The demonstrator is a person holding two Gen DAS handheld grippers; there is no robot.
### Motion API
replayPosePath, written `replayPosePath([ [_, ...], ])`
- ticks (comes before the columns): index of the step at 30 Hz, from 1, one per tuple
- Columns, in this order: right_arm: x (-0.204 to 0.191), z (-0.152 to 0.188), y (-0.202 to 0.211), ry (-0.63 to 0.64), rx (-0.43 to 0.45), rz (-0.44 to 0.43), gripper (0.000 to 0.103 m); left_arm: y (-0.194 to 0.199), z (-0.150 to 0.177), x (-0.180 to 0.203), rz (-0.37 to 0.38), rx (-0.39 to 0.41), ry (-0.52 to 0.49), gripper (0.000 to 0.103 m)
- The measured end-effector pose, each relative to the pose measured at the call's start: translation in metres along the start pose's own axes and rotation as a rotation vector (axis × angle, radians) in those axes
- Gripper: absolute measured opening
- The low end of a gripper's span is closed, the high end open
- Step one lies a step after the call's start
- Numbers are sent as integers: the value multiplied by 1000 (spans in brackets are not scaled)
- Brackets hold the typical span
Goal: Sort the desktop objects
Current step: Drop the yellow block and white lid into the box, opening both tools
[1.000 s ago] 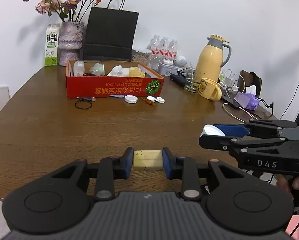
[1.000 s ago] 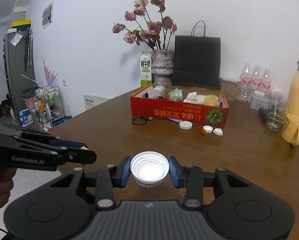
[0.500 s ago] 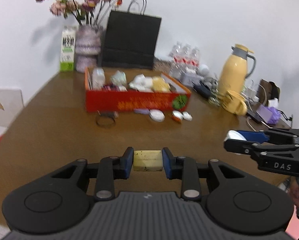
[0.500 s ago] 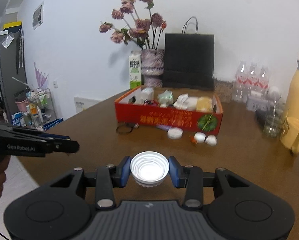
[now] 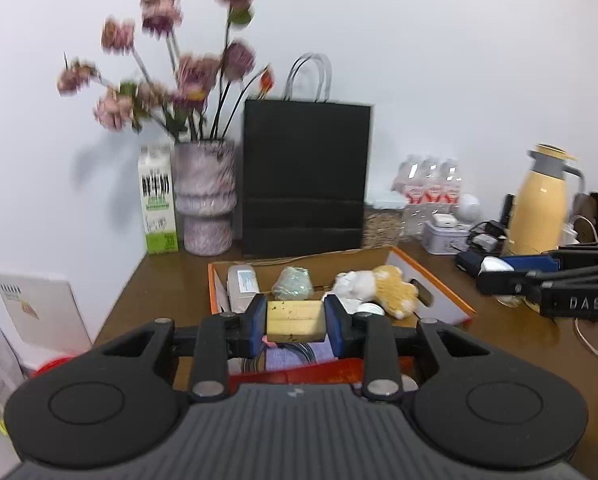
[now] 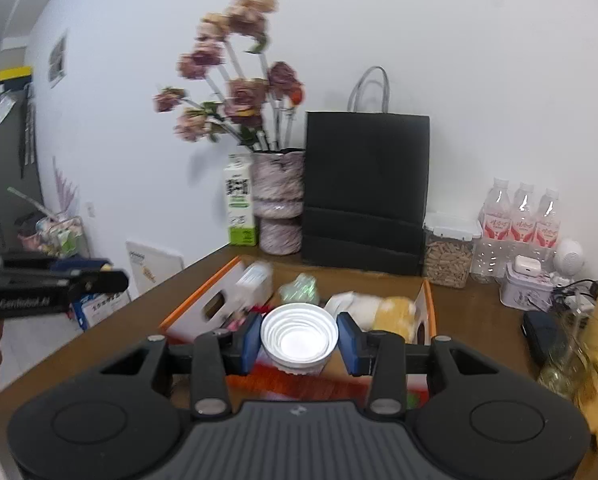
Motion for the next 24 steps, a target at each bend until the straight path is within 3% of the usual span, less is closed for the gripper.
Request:
replayPosePath([
  [5, 32, -5, -105, -120, -182, -23, 39, -93, 8, -17, 65, -175, 91, 32],
  [11, 44, 43, -191, -168, -395, 21, 40, -175, 50, -26, 82, -369, 105, 33],
  [15, 42, 64, -208, -161, -438, 21, 42, -194, 66, -24, 54, -354, -5, 38],
  [18, 51, 62, -204, -206, -429, 11, 55, -198, 63, -33, 84, -352, 41, 38],
  [21, 58, 53, -195, -249, -408, -16, 57, -195, 58, -36, 107, -372, 90, 51],
  [24, 58, 46, -181, -235, -385, -11, 64, -185, 45, -32, 101, -340, 83, 63],
])
Point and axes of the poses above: each gripper's, at about its wrist camera, not at the fingertips, and y roughly against the way its jaws point, x to its right, z to its underside, the point moved 7 cm from there along -y, roughly the way its jaws point, and after that the axes turned 1 degree about z, right-handed, at the moved point
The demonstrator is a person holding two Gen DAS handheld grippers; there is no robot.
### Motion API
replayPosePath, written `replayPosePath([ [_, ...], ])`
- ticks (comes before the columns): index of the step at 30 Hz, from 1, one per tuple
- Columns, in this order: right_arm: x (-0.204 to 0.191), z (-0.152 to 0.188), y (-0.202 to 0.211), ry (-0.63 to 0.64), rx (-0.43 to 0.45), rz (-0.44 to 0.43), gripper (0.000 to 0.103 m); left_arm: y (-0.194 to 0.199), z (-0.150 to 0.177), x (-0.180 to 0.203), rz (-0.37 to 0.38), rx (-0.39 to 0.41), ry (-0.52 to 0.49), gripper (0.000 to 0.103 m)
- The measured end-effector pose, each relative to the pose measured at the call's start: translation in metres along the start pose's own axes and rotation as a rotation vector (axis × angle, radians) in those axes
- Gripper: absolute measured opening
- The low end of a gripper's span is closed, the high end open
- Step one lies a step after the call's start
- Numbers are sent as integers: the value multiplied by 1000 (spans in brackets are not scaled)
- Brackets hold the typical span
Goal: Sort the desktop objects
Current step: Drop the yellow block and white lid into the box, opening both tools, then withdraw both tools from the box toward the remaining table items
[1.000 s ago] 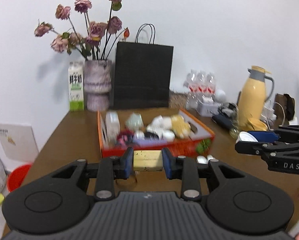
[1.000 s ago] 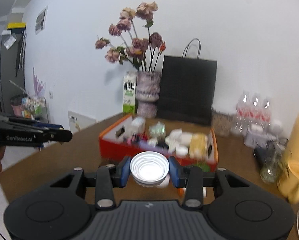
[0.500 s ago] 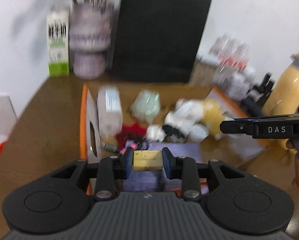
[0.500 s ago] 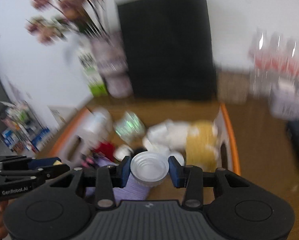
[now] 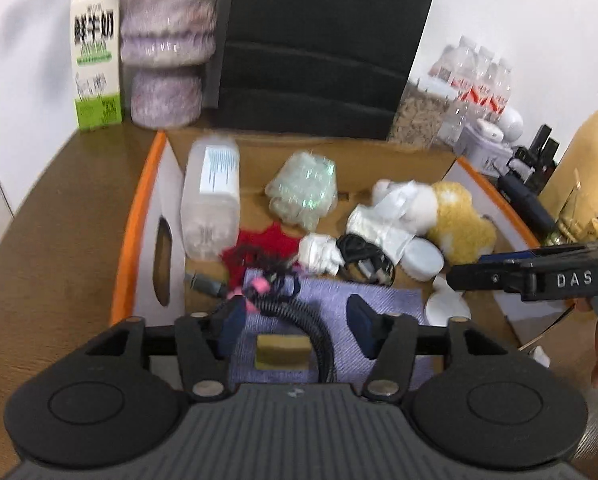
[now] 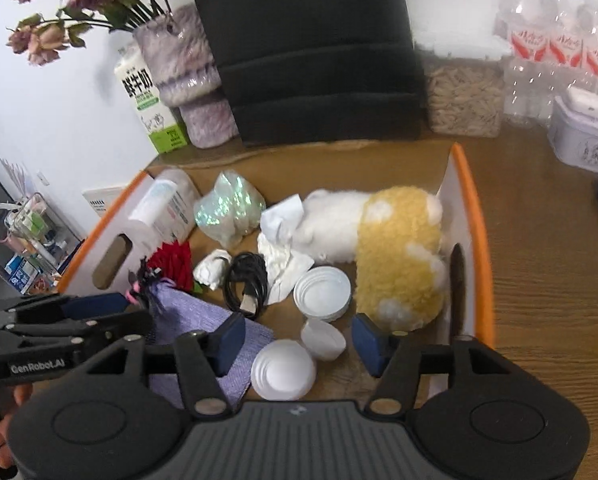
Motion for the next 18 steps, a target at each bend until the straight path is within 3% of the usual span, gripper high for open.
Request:
replayPosePath([
  [2, -3, 0, 11, 14, 17, 12, 68, 9, -3, 4, -1, 2, 1, 70],
  [6, -7, 2, 36, 24, 42, 5, 69, 21, 2, 14, -11, -31, -7, 70],
  [13, -15, 5, 87, 43, 96, 27, 69, 73, -4, 27, -43, 27, -10, 70],
  [18, -28, 19, 121, 73, 119, 47, 78, 110, -4, 34, -60, 49, 3, 72],
])
Point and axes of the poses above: each gripper's, at about its wrist camera, not at the fingertips, and y roughly against the way its jaws point, x to its right, z to its underside, the point moved 7 cm from there along -y, roughly the way its jaws point, and after that the axes turned 1 degree about z, right-handed, at the moved point
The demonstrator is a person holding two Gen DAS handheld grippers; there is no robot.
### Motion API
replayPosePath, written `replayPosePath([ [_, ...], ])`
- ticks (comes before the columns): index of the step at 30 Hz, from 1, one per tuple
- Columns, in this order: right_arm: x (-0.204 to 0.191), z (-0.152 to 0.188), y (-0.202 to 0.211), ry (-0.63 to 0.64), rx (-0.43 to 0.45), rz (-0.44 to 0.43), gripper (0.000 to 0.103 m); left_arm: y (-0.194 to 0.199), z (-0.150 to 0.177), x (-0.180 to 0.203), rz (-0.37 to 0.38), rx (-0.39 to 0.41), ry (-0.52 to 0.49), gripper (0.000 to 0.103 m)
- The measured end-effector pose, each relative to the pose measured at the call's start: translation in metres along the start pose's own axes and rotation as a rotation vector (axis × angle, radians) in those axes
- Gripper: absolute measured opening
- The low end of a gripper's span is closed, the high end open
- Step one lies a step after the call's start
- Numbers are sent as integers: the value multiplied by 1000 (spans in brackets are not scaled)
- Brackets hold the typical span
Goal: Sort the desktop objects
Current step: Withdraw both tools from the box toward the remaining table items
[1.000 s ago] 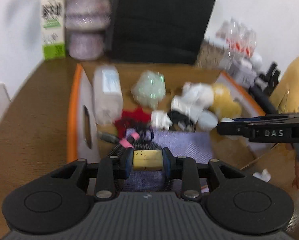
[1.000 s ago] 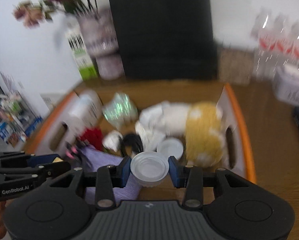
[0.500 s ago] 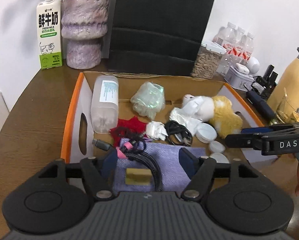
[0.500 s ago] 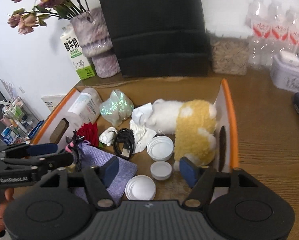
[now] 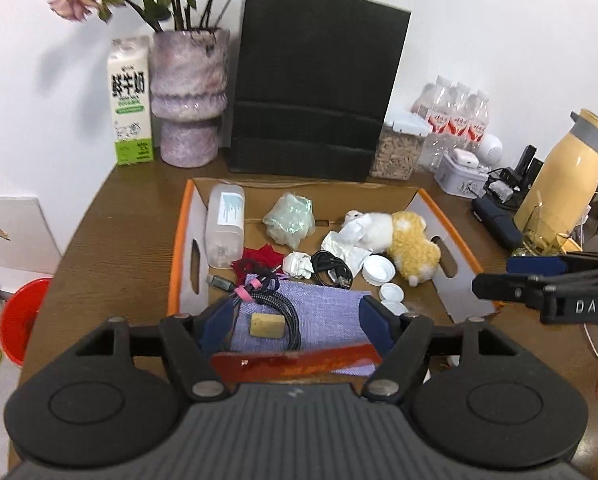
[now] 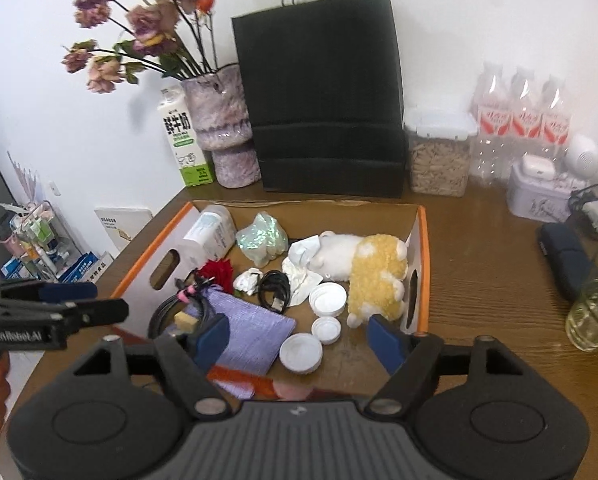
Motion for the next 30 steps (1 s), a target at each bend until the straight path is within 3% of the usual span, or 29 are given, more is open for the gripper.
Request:
replayPosePath([
  [7, -8, 31, 36, 10, -4, 23, 87, 53, 22, 3, -46, 85, 26, 89],
  [12, -12, 53, 66, 20, 16, 30, 91, 86, 42, 6, -84, 134, 27, 95],
  [21, -17, 110, 141, 44, 161, 1, 100, 162, 91, 21, -30, 289, 4, 103],
  [27, -20, 167, 153, 77, 213, 73, 101, 169, 149, 31, -39, 275, 5, 103],
  [30, -28, 194, 161, 69, 227, 62, 101, 172, 175, 33, -67, 263, 31, 103],
])
Point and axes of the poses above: each gripper's, at about its wrist camera, not at the fingertips, and y roughly against the way its jaws point, x to its right, z to its underside, the point moved 7 cm from there along -y, roughly the way its jaws point, and after that the axes turned 1 degree about z, right-handed, at the moved point
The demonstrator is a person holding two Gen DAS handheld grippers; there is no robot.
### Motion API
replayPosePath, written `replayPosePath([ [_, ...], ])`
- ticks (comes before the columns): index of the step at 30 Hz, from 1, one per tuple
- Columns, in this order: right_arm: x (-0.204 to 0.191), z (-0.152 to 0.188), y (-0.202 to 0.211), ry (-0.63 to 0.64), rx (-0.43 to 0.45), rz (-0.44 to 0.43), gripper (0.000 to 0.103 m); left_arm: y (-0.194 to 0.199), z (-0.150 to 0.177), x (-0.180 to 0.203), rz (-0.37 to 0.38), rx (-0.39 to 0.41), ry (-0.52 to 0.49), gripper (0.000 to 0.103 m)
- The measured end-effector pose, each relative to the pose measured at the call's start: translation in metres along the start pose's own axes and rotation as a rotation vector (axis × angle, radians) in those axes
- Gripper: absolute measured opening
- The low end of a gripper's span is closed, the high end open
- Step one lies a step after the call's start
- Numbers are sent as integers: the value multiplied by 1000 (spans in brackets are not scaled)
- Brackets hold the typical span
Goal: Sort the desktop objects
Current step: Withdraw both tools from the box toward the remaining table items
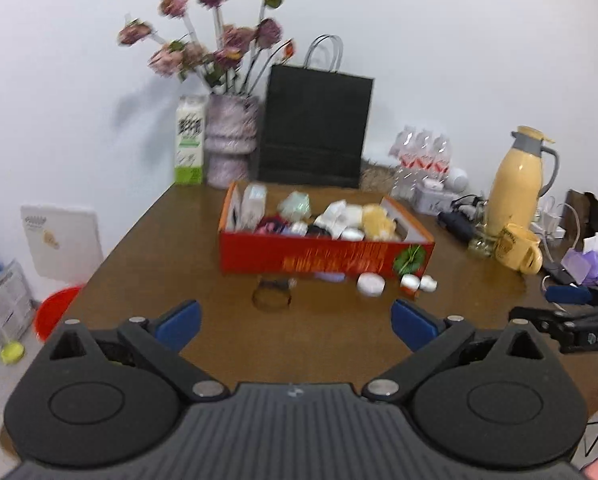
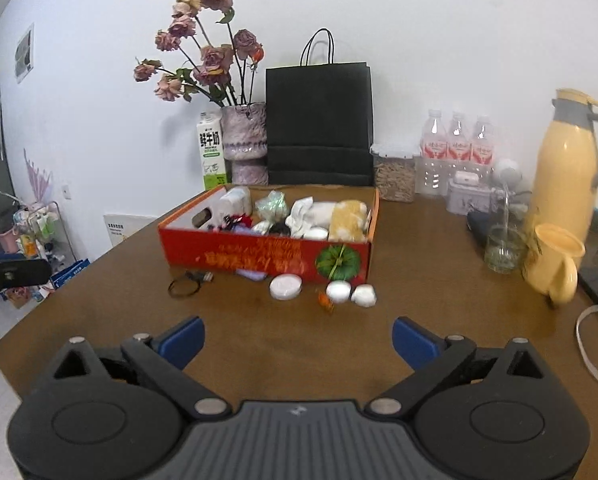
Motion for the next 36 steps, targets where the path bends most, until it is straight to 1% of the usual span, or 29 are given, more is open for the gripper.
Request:
replayPosePath([
  [1, -5, 9, 5, 0, 10, -13, 101, 5, 9, 2, 5, 3, 18, 103],
  [3, -17, 30, 11, 30, 10, -22, 101, 14, 27, 6, 33, 22, 22, 103],
  [5, -27, 48, 14, 85, -4, -11, 100, 20, 44, 11, 18, 23, 24, 103],
  [6, -32, 55, 16, 109, -7, -4, 100, 20, 52, 12, 10, 11, 24, 103],
  [8, -40, 70, 23, 126, -7, -7, 100, 18, 66, 14, 16, -31, 22, 103],
  [10, -44, 81, 28, 94, 6, -39, 100, 15, 77, 14, 25, -66, 44, 103],
  [12, -43, 88, 28, 61, 13, -50, 100, 11, 84, 15, 38, -94, 69, 103],
  [15, -38, 91, 24, 30, -2, -34, 100, 9, 88, 21, 37, -104, 52, 103],
  [17, -34, 90, 24, 8, 6, -21, 100, 9, 89, 25, 25, -94, 29, 103],
  [20, -29, 90, 26, -17, 16, -27, 100, 10, 90, 27, 18, -90, 15, 103],
  [25, -22, 91, 24, -37, 28, -21, 99, 4, 95, 29, 10, -115, 8, 103],
  [28, -20, 92, 19, -42, 25, -25, 97, -1, 96, 24, 4, -125, 17, 103],
  [30, -21, 92, 15, -39, 14, -30, 91, -6, 93, 20, -7, -124, 26, 103],
  [36, -23, 90, -4, -39, -11, -41, 85, -22, 84, 6, -51, -136, 37, 103],
])
Point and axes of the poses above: each gripper's, at about its wrist camera, not at the fingertips, and y roughly against the way its jaws point, x to its right, z to its underside, the point moved 7 cm from there along -y, roughly the way its jaws point, and after that the axes turned 1 degree about z, right-handed, at the moved point
